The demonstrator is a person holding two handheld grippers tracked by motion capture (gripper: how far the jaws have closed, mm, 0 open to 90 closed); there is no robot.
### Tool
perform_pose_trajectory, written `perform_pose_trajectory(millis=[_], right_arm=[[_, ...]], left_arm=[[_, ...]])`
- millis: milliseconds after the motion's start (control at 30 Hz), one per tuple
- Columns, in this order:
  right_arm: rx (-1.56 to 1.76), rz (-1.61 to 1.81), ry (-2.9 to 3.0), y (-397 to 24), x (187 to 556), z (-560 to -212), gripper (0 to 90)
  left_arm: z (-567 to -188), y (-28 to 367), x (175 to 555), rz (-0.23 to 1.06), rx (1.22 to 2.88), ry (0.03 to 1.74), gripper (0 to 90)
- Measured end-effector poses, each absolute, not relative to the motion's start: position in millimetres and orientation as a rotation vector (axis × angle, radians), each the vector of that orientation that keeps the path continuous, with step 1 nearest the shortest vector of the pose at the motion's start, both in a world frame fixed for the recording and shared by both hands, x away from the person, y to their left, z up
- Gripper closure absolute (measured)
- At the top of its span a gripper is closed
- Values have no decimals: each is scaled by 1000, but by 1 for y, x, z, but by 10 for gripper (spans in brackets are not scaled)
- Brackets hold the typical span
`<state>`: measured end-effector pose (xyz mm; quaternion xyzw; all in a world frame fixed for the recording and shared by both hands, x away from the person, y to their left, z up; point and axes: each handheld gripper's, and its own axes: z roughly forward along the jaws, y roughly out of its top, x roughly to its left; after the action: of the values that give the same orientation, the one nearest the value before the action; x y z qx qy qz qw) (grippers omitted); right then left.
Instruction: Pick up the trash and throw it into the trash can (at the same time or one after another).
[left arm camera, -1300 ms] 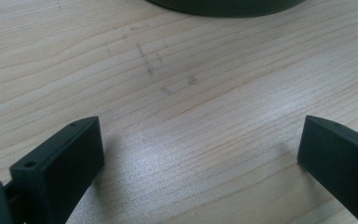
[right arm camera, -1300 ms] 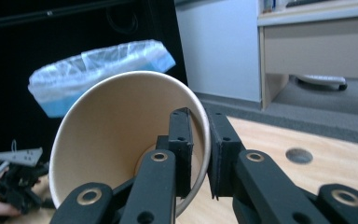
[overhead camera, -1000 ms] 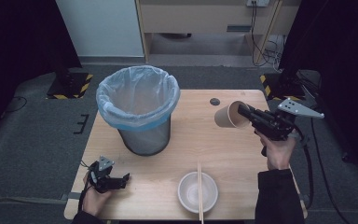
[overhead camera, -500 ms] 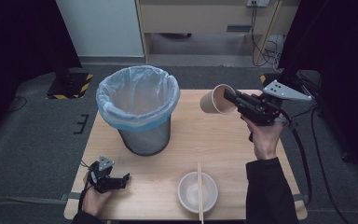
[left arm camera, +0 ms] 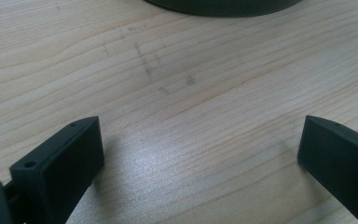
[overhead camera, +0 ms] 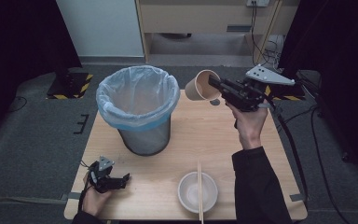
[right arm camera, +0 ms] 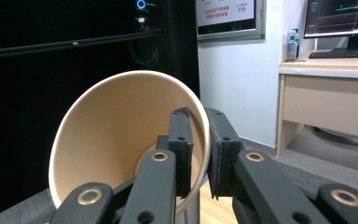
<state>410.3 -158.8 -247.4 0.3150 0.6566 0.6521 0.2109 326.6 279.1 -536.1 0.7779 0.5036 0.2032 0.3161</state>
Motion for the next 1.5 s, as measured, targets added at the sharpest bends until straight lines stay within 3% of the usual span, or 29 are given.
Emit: perform_pose_trajectory(millis=[667,1500], right_arm=[[846,1798,1843,-104,434,-231,821],[883,1794,1885,-57,460,-252,821]], left_arm=[[-536,279,327,533,2050,1323,0],[-536,279,327,533,2050,1319,0]])
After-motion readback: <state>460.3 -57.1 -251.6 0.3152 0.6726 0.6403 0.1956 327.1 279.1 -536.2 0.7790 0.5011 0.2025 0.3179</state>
